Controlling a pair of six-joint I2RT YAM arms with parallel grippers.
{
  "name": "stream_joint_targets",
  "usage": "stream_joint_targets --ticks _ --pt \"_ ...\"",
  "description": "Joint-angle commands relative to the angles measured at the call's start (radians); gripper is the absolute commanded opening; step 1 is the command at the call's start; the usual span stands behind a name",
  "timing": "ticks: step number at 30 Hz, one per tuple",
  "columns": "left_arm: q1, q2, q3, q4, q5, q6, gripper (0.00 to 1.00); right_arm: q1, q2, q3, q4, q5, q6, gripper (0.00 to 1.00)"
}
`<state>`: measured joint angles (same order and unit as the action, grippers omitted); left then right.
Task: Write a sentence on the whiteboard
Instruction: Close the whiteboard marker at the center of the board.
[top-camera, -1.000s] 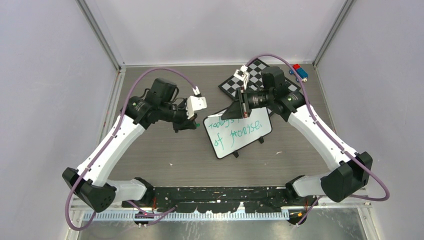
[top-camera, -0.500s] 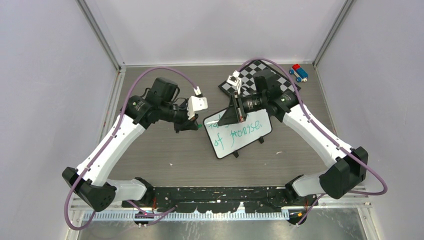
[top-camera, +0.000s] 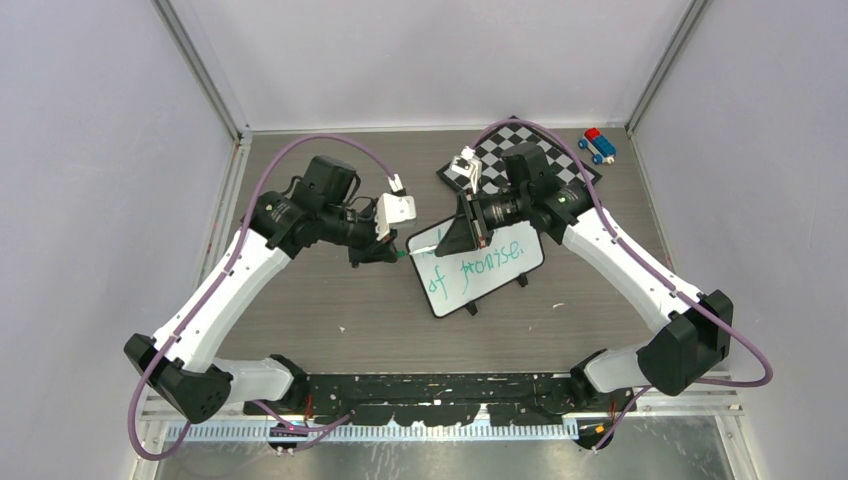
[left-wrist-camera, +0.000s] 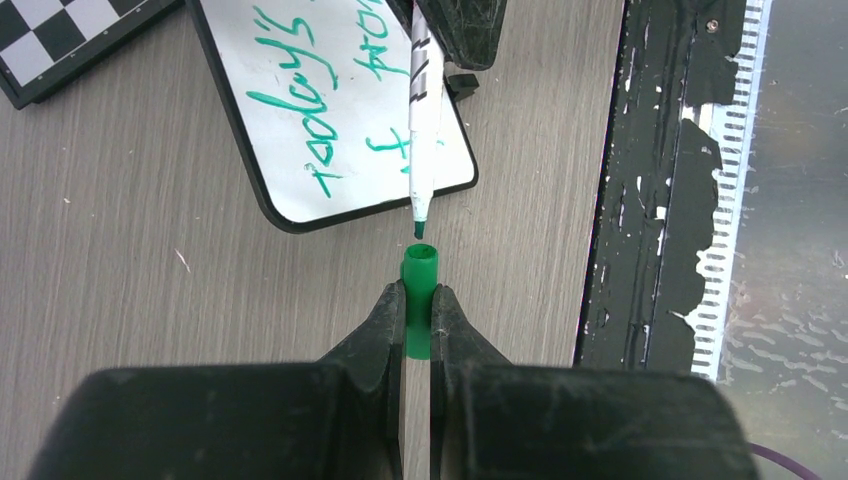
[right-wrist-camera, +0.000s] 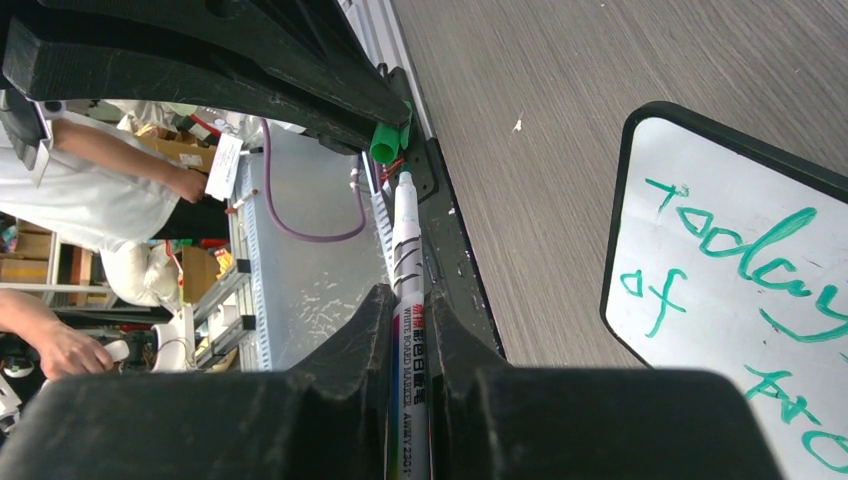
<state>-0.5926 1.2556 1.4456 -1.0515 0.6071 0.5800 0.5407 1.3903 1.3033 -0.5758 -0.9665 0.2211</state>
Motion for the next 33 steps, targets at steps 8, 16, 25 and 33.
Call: stream_joint_targets --ticks 8,16,25,33 --pt "-0.010 -0.001 0.021 -0.017 0.010 0.013 0.00 0.007 -0.013 0.042 -0.002 -0.014 -0.025 0.00" --pt "-0.032 0.007 0.018 -0.038 0.009 0.039 0.00 0.007 -0.011 0.047 -0.003 -0.023 -0.025 0.00" --pt "-0.033 0.010 0.015 -0.030 -0.008 0.031 0.00 0.020 -0.013 0.045 -0.018 -0.031 -0.047 0.00" --pt "-0.034 0.012 -0.001 -0.038 -0.027 0.050 0.00 0.020 -0.025 0.047 -0.029 -0.032 -0.061 0.00"
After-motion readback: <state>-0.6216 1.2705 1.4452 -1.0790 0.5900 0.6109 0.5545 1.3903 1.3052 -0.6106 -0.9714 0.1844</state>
